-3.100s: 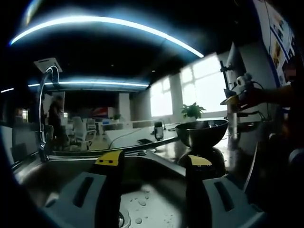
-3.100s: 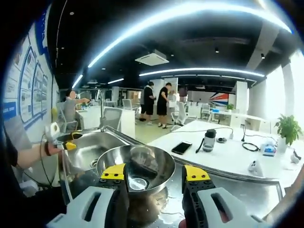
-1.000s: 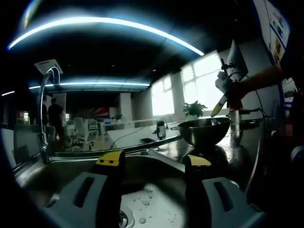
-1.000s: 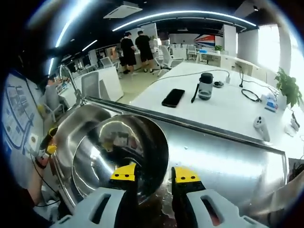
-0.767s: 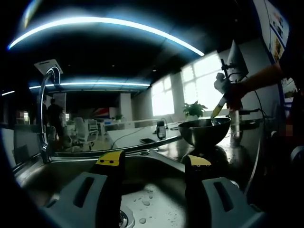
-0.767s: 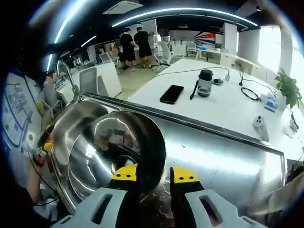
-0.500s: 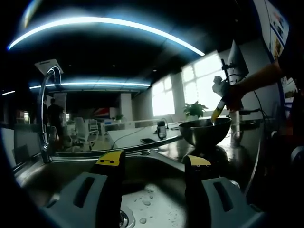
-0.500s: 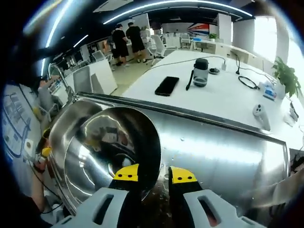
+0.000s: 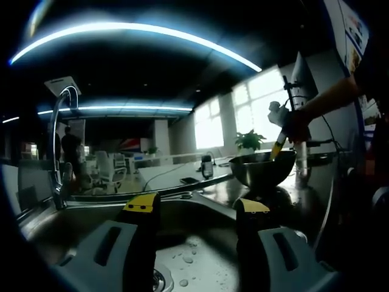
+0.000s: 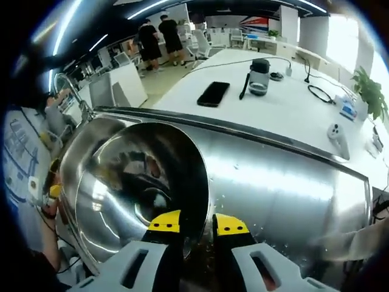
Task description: Pick up bowl with dirty water move over sink pour dirty water into sink return bowl to place
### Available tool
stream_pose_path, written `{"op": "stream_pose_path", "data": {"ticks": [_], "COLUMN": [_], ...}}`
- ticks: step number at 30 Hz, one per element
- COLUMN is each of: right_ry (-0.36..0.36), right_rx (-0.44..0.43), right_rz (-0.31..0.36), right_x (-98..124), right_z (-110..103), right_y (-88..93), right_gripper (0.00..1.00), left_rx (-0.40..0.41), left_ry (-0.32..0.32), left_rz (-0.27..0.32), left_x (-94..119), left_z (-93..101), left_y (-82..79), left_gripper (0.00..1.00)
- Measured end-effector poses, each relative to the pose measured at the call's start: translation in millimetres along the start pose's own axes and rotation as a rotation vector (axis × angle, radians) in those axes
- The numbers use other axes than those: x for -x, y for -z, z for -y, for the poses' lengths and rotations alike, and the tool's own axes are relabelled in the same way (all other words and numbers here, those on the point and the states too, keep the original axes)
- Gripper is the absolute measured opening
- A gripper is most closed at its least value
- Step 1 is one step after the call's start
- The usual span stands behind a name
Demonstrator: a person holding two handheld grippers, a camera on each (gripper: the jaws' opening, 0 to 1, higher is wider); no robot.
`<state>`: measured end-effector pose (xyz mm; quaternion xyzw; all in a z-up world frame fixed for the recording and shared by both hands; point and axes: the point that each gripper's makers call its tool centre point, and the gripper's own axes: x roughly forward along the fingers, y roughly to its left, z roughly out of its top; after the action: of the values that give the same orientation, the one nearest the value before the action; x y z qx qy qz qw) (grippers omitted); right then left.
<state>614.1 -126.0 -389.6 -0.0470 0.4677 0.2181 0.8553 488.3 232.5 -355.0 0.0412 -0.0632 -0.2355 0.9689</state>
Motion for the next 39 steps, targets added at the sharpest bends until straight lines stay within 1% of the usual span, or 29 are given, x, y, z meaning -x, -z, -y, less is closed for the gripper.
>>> {"op": "stream_pose_path", "data": {"ticks": [2, 5, 7, 10, 12, 16, 18, 20, 25, 30, 32, 33, 35, 39], "right_ry": [-0.003, -0.007, 0.001, 0.002, 0.014, 0.024, 0.027, 0.029, 0.05, 0.066, 0.071, 0.075, 0.081, 0.097], "right_rx": [-0.017, -0.065, -0.056, -0.046, -0.024, -0.027, 0.005, 0.006, 0.007, 0.002, 0.003, 0.006, 0.007, 0.004], "right_rz": [-0.007, -0.024, -0.037, -0.05, -0.062, -0.089, -0.095, -0.098, -0.119, -0.133, -0.138, -0.139, -0.14, -0.135], "right_x": [-1, -3, -3, -6, -8, -10, -7, -8, -10, -11, -11, -11, -11, -11], "right_z": [0, 0, -1, -4, -5, -5, -8, -6, -3, 0, 0, 0, 1, 1], "right_y": [-0.9, -1.7, 0.0, 1.2, 3.5, 5.5, 7.4, 6.3, 10.9, 10.9, 10.7, 11.1, 11.8, 10.7], "right_gripper": [0.12, 0.11, 0.09, 0.09, 0.09, 0.09, 0.08, 0.08, 0.04, 0.03, 0.03, 0.03, 0.03, 0.02], "left_rx": [-0.004, -0.007, 0.001, 0.001, -0.004, -0.009, -0.006, -0.006, -0.007, -0.01, -0.015, -0.016, -0.05, -0.065], "left_ry": [0.0, -0.005, -0.005, -0.004, -0.003, -0.004, -0.005, -0.004, -0.004, -0.001, -0.002, -0.004, -0.006, -0.001], "left_rz": [-0.001, -0.001, 0.006, 0.007, 0.005, 0.005, 0.008, 0.011, 0.018, 0.019, 0.015, 0.004, -0.029, -0.037], "left_x": [0, 0, 1, 1, 1, 1, 1, 1, 2, 2, 1, 0, -2, -2], "left_z": [-0.2, -1.7, -2.2, -1.8, -0.8, -1.4, -2.1, -2.5, -2.8, -2.0, -1.6, -1.2, -0.3, 1.1], "left_y": [0.3, 0.1, -1.0, -1.3, -1.0, -1.0, -1.5, -1.9, -3.0, -3.2, -2.5, -0.6, 5.4, 7.2], "left_gripper": [0.48, 0.48, 0.48, 0.48, 0.48, 0.47, 0.47, 0.47, 0.47, 0.47, 0.47, 0.47, 0.47, 0.47]}}
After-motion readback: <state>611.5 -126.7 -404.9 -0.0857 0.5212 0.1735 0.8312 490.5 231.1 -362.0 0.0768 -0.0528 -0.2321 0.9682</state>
